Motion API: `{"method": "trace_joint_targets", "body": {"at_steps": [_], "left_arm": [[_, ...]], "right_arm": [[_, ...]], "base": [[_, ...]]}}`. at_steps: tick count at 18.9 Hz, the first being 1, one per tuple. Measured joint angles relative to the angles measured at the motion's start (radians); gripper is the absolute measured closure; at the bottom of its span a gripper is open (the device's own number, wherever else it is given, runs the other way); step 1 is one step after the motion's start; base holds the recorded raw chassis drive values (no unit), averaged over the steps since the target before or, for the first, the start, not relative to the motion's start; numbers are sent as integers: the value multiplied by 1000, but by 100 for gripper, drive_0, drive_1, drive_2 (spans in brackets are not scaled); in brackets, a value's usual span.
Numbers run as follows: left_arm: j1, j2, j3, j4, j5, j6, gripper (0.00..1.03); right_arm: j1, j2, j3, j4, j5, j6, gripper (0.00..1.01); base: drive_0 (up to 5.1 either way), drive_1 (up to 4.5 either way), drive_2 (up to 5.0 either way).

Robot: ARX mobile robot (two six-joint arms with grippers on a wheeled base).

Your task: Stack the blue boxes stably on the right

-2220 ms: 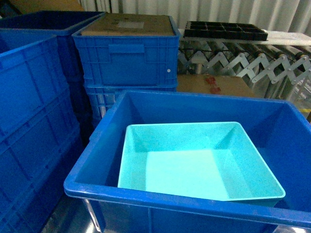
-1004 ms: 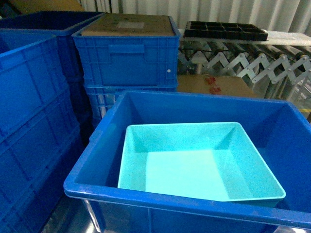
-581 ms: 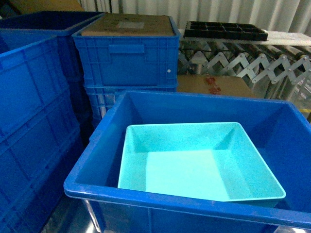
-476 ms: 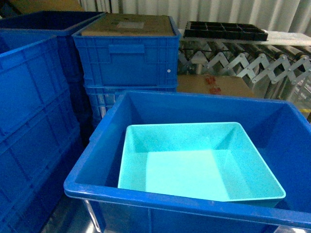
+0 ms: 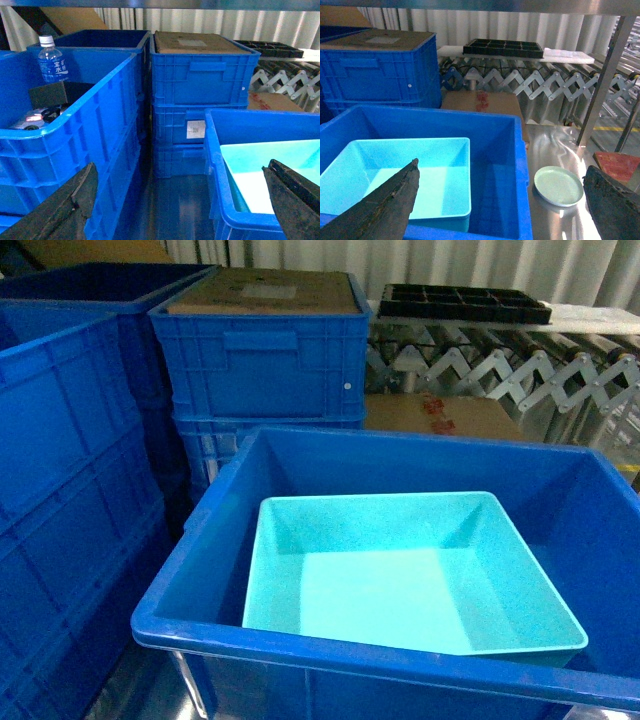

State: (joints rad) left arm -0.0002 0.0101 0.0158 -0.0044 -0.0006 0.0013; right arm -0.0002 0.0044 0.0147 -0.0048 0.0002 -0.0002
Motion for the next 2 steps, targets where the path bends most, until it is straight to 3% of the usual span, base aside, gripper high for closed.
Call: {"method": "trace_joint_targets", "body": {"at_steps": [2], "left_arm": [[0,0,0,0,0,0,5]], "right_arm": [[0,0,0,0,0,0,3]], "base": [[0,0,0]]}}
